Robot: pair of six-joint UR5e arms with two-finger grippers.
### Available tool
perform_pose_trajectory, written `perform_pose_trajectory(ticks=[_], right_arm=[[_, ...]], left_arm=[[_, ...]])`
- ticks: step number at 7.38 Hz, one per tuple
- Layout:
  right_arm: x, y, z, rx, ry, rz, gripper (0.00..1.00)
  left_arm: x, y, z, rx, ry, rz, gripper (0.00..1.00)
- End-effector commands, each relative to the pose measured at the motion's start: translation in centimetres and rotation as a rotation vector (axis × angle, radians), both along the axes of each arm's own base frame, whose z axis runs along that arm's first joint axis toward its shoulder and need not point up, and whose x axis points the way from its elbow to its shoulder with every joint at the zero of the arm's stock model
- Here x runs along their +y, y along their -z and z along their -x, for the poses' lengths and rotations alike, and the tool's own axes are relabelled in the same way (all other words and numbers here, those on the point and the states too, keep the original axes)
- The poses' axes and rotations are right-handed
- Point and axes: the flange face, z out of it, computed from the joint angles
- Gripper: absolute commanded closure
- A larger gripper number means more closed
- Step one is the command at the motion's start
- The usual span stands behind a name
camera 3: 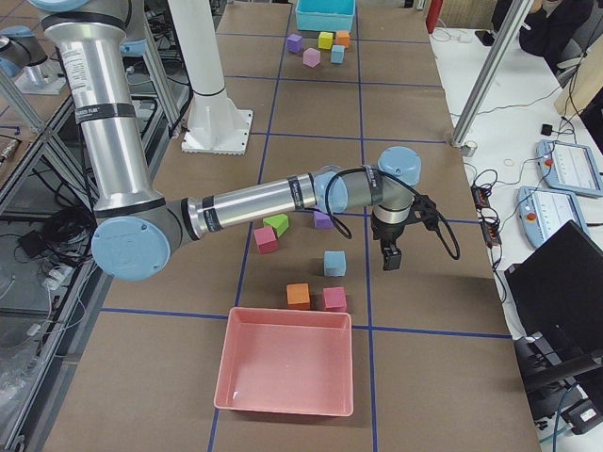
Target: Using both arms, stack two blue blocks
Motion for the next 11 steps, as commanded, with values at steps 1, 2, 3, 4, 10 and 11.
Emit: perform_pose_trajectory(ticks=[1, 2, 3, 4, 10, 11], right_arm=[[0.1, 0.3, 0.0, -0.001, 0.001, -0.01, 0.0], [0.1, 0.6, 0.0, -0.005, 0.0, -0.015, 0.0], [0.2, 1.1, 0.0, -0.002, -0.001, -0.032, 0.0], [0.2, 1.6, 0.0, -0.006, 0.0, -0.041, 0.0], [0.9, 0.9, 13.4, -0.008, 0.063, 0.126, 0.0], [0.6, -0.8, 14.4, -0.008, 0.073, 0.126, 0.0]], left_arm=[[0.0, -0.1, 0.0, 0.0, 0.0, 0.001, 0.02], [0.0, 0.1, 0.0, 0.002, 0.001, -0.001, 0.02], [0.0, 0.2, 0.0, 0.002, 0.003, 0.0, 0.02], [-0.1, 0.3, 0.0, 0.003, 0.004, -0.001, 0.02], [-1.5, 4.8, -2.8, 0.027, 0.093, 0.034, 0.02], [-1.8, 5.8, -5.6, 0.033, 0.088, 0.058, 0.02]])
